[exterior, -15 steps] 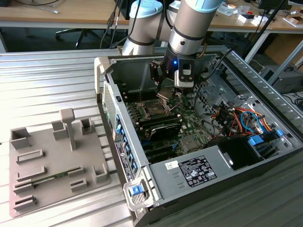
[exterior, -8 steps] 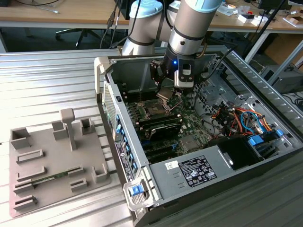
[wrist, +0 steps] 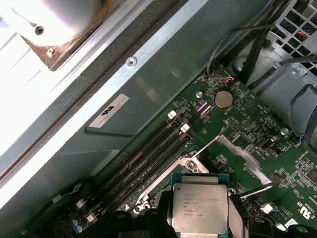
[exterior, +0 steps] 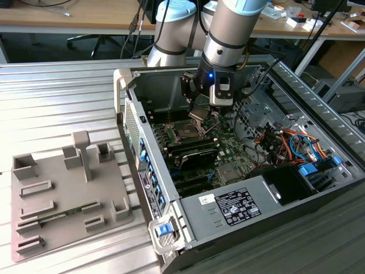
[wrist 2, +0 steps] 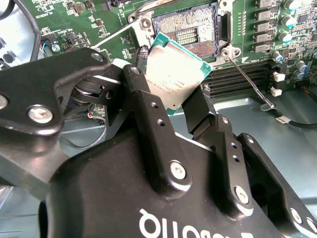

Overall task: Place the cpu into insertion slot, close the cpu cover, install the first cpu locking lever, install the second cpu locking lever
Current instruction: 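Place the cpu into insertion slot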

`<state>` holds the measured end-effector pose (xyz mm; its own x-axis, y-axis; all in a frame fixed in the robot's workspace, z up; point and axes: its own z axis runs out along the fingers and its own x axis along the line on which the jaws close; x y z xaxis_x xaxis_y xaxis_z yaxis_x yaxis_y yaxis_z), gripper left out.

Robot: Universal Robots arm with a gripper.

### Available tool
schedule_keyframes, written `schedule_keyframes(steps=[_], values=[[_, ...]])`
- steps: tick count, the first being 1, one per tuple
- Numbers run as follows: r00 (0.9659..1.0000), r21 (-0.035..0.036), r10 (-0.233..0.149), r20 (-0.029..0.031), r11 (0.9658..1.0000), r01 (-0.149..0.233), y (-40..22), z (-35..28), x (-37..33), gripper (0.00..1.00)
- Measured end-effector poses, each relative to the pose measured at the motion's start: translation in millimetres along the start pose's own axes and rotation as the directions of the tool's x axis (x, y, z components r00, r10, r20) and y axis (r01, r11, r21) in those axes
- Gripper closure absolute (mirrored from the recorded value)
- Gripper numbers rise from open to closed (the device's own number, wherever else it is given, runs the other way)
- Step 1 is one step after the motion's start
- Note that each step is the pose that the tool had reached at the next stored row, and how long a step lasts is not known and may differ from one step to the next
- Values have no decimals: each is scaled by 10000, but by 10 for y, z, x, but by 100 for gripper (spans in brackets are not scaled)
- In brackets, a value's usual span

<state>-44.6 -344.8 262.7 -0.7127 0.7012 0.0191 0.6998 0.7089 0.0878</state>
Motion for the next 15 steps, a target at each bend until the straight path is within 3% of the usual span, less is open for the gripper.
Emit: schedule_keyframes(steps=[15], values=[[10000,-2,85,7,10000,-85,0,3,0,45]])
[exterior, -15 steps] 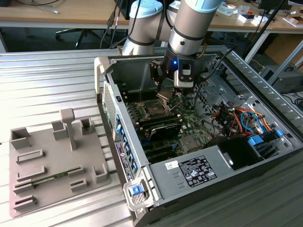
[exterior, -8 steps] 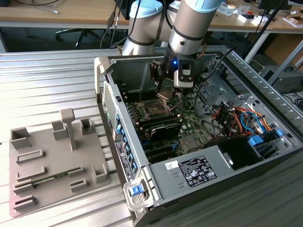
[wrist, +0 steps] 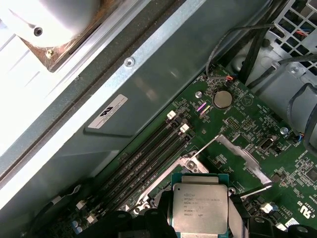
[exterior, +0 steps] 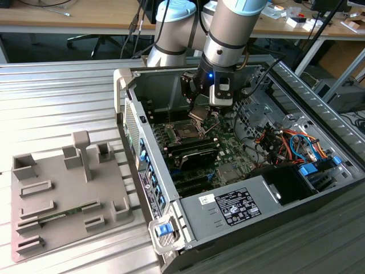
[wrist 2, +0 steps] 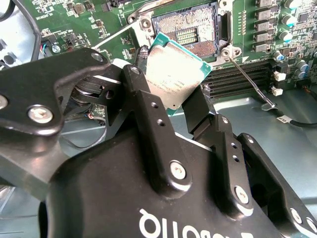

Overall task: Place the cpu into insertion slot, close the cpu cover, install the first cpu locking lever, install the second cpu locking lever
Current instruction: 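Place the cpu into insertion slot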

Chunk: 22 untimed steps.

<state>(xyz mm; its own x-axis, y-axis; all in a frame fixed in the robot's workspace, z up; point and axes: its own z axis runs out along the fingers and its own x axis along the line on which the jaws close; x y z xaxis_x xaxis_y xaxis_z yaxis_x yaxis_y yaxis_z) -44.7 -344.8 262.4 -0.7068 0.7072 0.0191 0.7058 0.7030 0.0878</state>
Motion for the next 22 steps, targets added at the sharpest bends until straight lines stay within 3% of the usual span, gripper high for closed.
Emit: schedule_keyframes(steps=[22], values=[[9994,-7,350,31,9994,-350,0,5,0,45]])
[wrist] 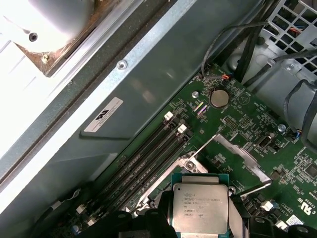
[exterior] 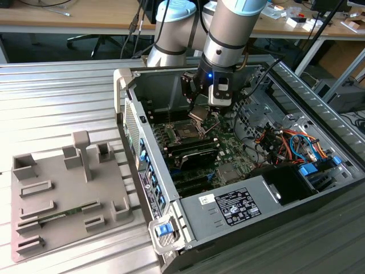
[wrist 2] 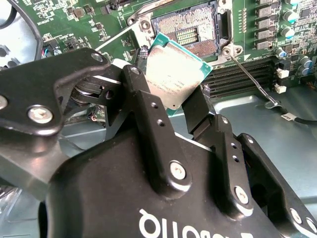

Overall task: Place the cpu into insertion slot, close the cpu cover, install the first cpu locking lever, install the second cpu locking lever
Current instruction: 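Place the cpu into insertion slot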

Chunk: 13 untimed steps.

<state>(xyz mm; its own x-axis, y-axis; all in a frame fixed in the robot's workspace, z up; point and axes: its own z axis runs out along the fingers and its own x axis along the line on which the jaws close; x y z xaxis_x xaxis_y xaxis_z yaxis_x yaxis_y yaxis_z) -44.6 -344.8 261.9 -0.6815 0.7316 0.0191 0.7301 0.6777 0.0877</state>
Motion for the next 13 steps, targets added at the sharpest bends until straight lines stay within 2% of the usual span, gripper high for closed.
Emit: schedule_keyframes(steps=[13], values=[[9998,-5,217,19,9998,-217,0,3,0,45]])
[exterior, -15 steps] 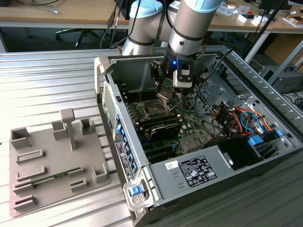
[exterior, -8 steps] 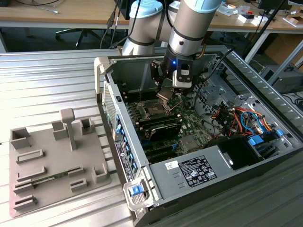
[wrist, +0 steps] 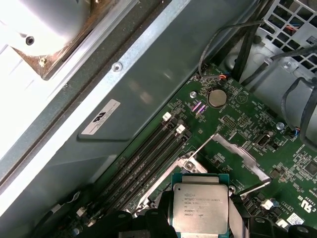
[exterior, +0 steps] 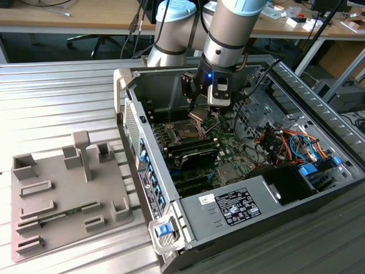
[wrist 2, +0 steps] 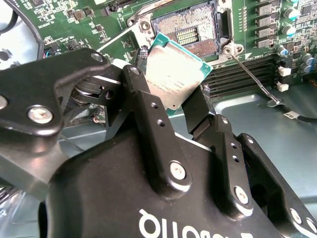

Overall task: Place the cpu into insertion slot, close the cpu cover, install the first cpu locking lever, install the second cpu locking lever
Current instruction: 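Place the cpu into insertion slot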

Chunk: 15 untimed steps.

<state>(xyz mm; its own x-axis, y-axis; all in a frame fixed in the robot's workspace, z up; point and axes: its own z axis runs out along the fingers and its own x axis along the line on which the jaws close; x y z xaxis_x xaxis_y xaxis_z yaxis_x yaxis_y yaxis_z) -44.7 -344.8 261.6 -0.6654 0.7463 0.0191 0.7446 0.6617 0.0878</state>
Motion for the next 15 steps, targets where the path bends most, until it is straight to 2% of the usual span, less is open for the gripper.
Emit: schedule_keyframes(steps=[15], values=[[9998,-4,186,16,9998,-186,0,2,0,45]])
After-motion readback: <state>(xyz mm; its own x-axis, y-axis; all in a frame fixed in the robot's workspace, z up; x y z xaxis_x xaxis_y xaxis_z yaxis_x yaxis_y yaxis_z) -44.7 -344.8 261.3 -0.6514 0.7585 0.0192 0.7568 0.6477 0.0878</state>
